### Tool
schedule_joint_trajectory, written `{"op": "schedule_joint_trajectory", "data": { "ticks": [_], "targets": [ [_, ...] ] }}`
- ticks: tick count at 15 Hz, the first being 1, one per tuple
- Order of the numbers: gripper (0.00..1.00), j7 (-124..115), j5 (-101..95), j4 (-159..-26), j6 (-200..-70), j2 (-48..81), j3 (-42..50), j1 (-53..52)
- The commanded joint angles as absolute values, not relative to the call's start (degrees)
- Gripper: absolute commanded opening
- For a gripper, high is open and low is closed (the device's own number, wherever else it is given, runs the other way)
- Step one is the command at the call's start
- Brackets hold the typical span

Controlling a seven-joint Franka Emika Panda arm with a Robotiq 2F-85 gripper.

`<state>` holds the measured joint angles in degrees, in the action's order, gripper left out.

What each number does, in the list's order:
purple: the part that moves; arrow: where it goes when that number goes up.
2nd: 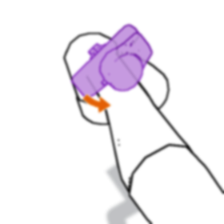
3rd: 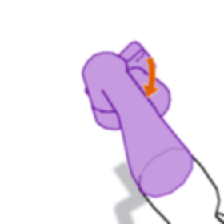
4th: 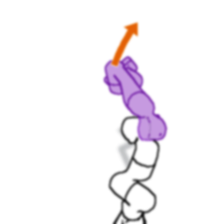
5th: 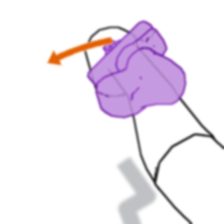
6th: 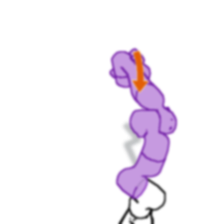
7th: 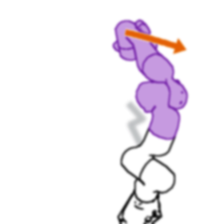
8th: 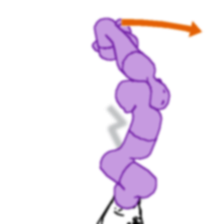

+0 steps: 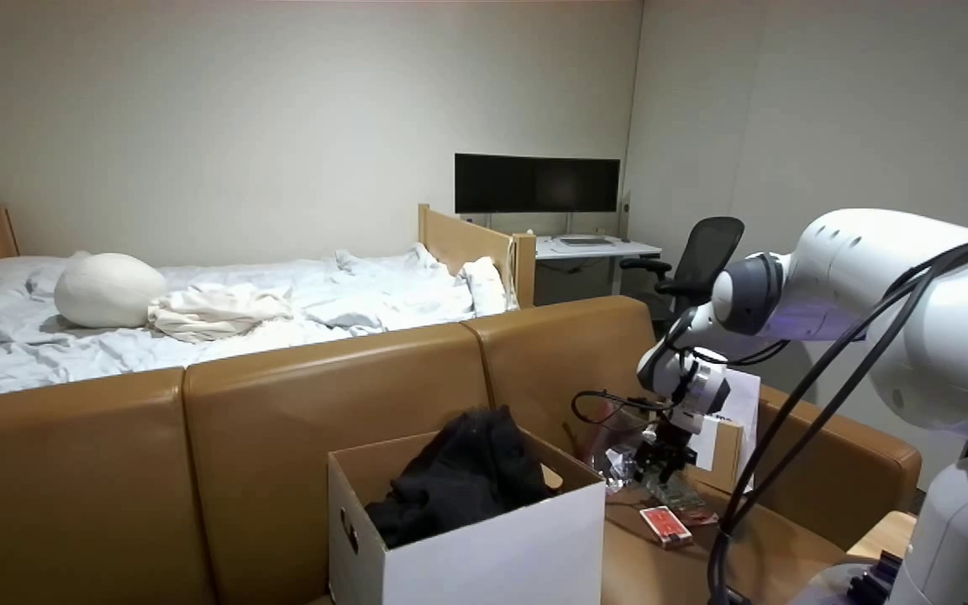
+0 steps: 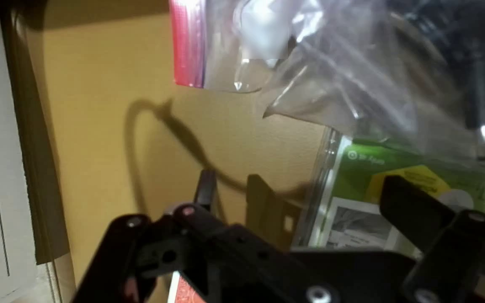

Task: Pick up the packet and the card box and put them in the storage box

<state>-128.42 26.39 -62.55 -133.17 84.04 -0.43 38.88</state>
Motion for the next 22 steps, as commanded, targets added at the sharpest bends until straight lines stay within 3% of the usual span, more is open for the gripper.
{"op": "schedule_joint_trajectory", "data": {
  "ticks": [1,10,22],
  "targets": [
    [1.0,-120.44,30.94,-63.23,-137.53,84.04,-2.06,42.48],
    [1.0,-101.21,40.55,-63.55,-138.82,84.87,-5.87,49.08],
    [1.0,-116.32,39.19,-63.02,-151.61,85.14,9.05,36.58]
  ]
}}
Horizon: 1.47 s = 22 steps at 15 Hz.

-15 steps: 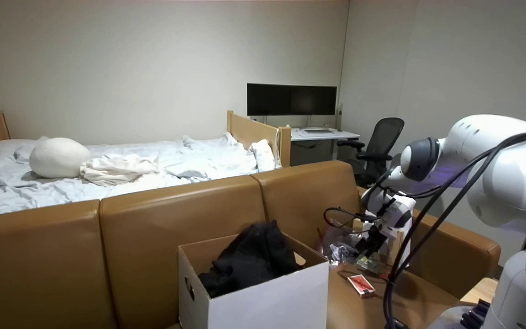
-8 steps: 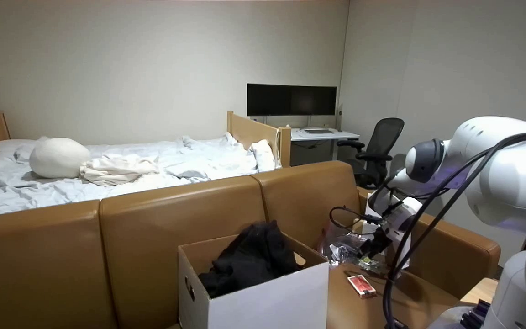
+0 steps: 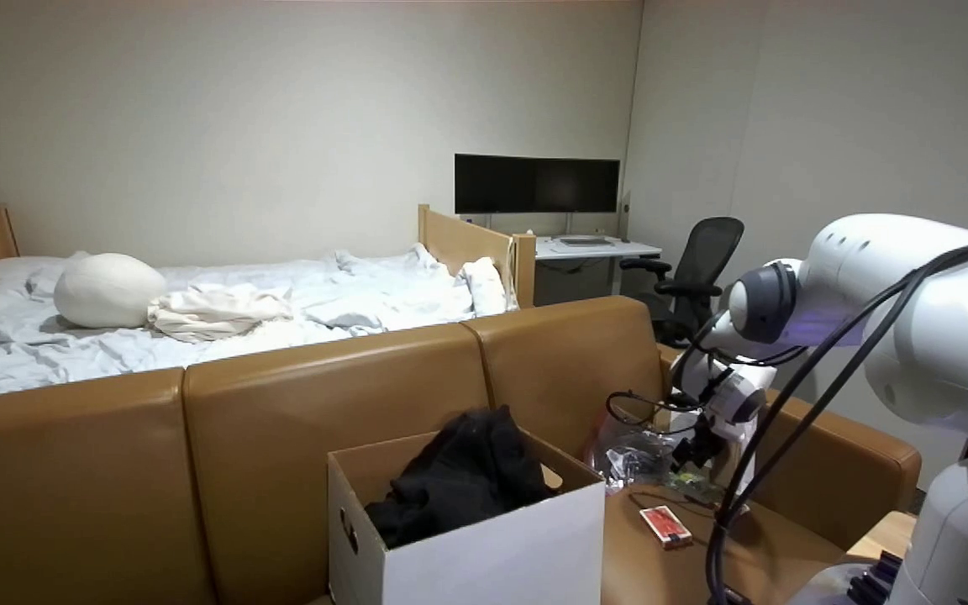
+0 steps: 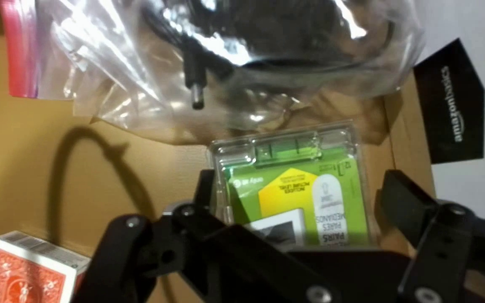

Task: Pick up the packet and the card box and put them in the storage box

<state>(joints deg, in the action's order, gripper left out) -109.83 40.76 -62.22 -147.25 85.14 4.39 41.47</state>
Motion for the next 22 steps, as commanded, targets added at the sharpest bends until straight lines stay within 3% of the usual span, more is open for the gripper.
{"op": "schedule_joint_trajectory", "data": {
  "ticks": [1,7,14,22],
  "targets": [
    [1.0,-119.01,38.15,-63.69,-152.42,85.15,11.17,34.6],
    [1.0,-129.18,28.77,-67.33,-143.71,85.4,17.19,29.84],
    [1.0,-133.89,16.18,-65.09,-138.73,85.47,11.64,35.47],
    [1.0,-125.31,18.02,-63.29,-139.55,85.37,5.62,34.01]
  ]
}}
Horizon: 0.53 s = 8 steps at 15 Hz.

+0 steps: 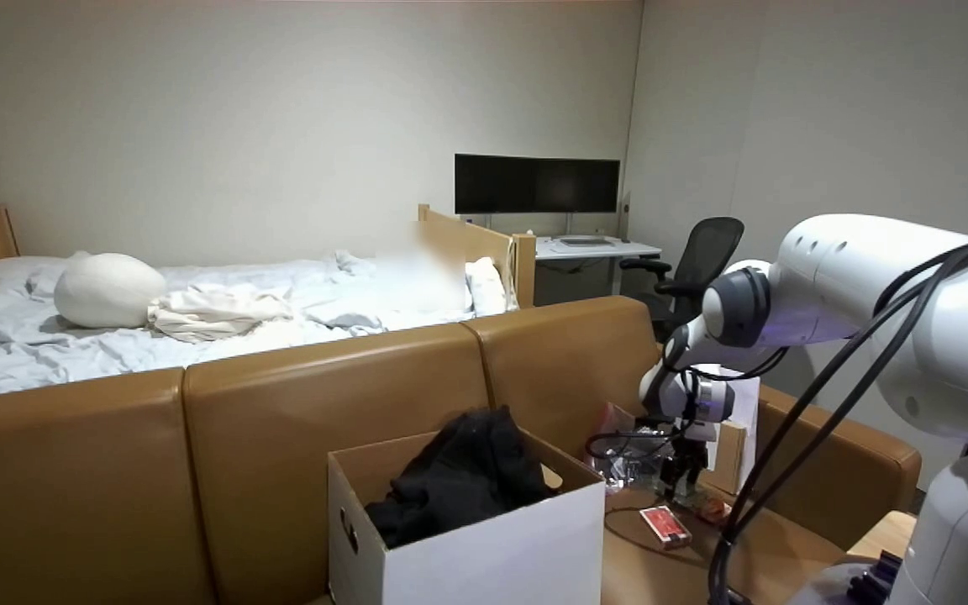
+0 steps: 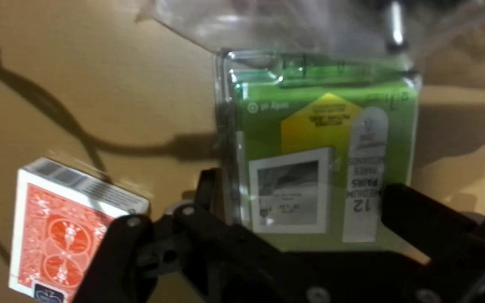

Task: Pick up the packet and the card box and put them in the storage box

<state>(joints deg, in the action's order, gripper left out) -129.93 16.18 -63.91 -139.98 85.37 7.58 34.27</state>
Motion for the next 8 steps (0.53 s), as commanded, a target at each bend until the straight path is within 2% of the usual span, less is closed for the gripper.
{"op": "schedule_joint_trajectory", "data": {
  "ticks": [1,8],
  "targets": [
    [1.0,-124.47,18.11,-63.19,-139.91,85.35,5.3,33.6],
    [1.0,-121.34,19.41,-63.24,-143.22,85.28,5.38,32.6]
  ]
}}
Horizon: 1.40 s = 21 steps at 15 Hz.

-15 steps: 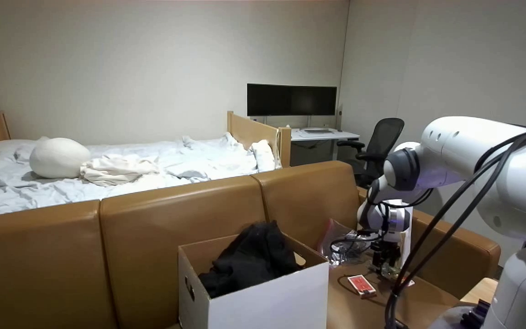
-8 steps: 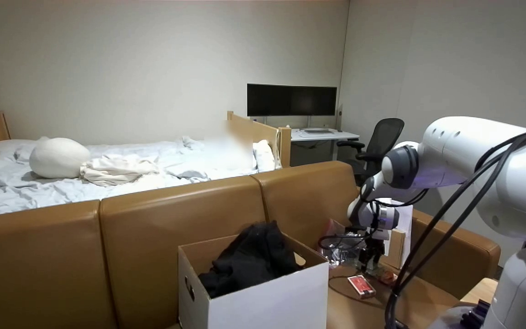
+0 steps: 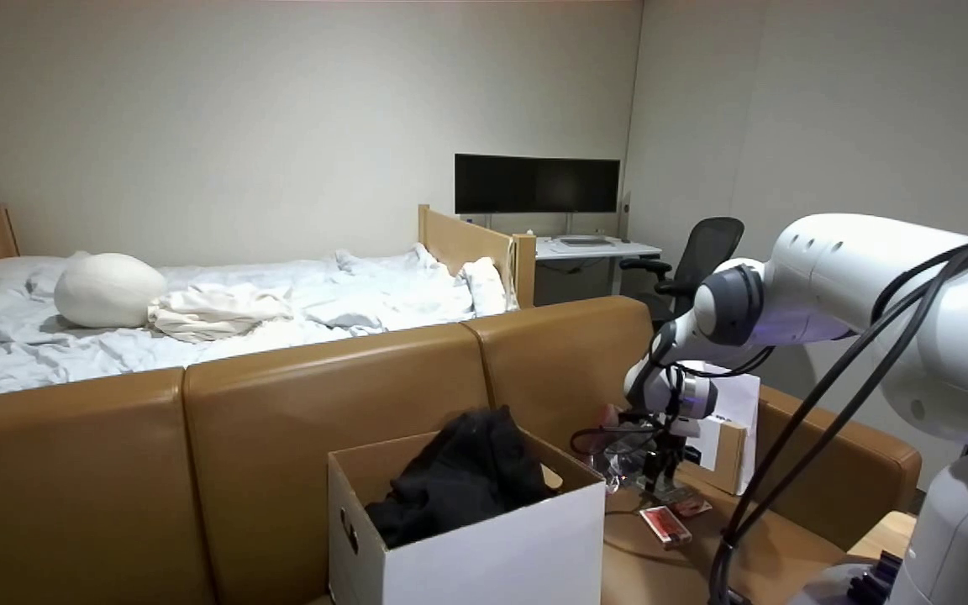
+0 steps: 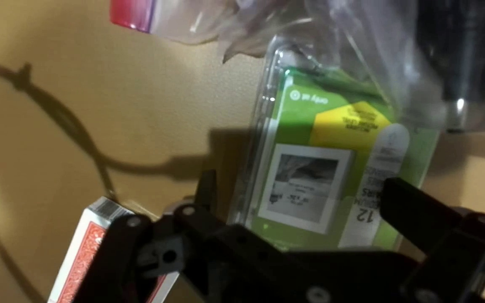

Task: Pick up the packet and the card box and put them in the storage box

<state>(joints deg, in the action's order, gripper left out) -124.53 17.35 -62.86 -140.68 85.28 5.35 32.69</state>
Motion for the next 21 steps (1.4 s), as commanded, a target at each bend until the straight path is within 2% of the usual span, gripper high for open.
{"op": "schedule_joint_trajectory", "data": {
  "ticks": [1,9,21],
  "targets": [
    [1.0,-121.24,19.64,-63.3,-144.18,85.28,5.53,32.66],
    [1.0,-121.4,20.44,-63.75,-150.83,85.35,5.69,33.08],
    [1.0,-121.33,20.31,-62.58,-145.62,85.35,5.78,33.76]
  ]
}}
